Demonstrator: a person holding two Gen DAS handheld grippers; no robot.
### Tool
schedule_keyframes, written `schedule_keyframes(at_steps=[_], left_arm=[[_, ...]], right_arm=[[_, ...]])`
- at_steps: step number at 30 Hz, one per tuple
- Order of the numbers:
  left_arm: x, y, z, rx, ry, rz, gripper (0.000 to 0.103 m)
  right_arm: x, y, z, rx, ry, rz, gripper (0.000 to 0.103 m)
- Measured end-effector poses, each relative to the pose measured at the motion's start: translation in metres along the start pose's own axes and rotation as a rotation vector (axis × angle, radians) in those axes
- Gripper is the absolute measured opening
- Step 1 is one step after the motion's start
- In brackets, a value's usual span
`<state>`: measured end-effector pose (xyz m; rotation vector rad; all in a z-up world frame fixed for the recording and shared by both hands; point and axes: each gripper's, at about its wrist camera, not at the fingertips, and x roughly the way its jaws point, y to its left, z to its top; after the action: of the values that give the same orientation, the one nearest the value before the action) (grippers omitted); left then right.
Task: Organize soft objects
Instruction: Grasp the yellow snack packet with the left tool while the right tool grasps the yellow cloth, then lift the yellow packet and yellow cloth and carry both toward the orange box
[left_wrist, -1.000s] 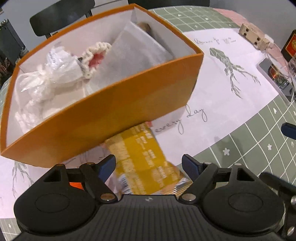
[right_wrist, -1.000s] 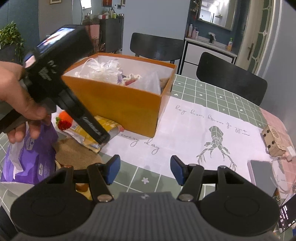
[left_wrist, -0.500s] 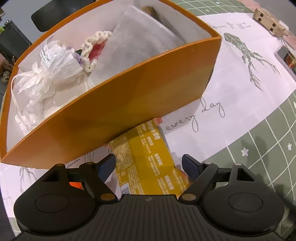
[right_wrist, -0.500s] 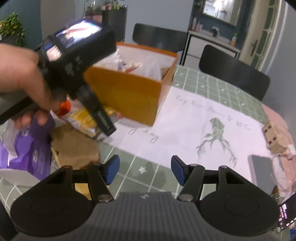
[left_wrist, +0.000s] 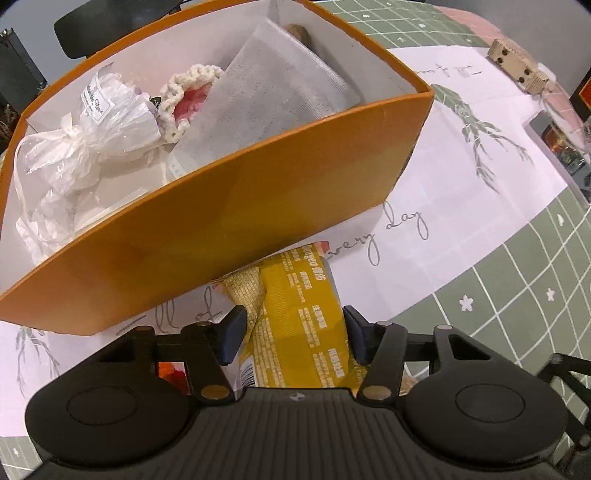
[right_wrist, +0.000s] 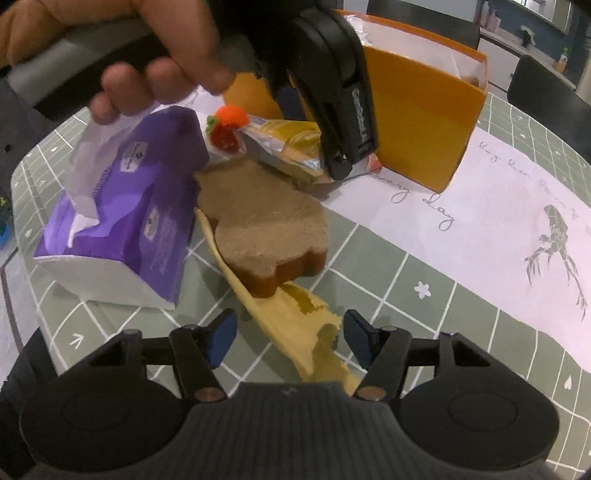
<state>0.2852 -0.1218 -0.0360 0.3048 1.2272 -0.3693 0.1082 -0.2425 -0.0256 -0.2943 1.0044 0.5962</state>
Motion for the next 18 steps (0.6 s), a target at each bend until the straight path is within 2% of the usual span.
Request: schedule_keyframes(at_steps=[4, 6, 7, 8, 10, 15, 18], left_arm=[[-0.007, 0.004, -0.002, -0.005, -0.007, -0.032, 0.061], [-0.013, 0.007, -0.004, -0.004, -0.014, -0.048, 0.060], [-0.016, 0.008, -0.004, -0.004, -0.020, -0.054, 0.060], [-0.020, 0.010, -0.005, -0.003, -0.027, -0.063, 0.059], [-0.029, 0.015, -0.008, 0.006, -0.039, -0.078, 0.058], [-0.059, 0.028, -0.021, 0.057, -0.083, -0.059, 0.055], [-0.078, 0.048, -0.029, 0.032, -0.117, -0.077, 0.046]], right_arm=[[0.008, -0.001, 0.000, 0.009, -0.001, -0.016, 0.032], [0.010, -0.002, -0.001, 0.010, -0.002, -0.017, 0.023], [0.010, -0.002, -0.001, 0.012, -0.001, -0.017, 0.014], [0.011, -0.002, 0.000, 0.016, 0.002, -0.015, 0.008], [0.007, -0.001, 0.001, 0.013, 0.007, -0.015, 0.006], [0.001, -0.003, 0.002, 0.020, 0.009, -0.015, 0.004], [-0.004, -0.004, 0.003, 0.016, 0.006, -0.019, 0.004]])
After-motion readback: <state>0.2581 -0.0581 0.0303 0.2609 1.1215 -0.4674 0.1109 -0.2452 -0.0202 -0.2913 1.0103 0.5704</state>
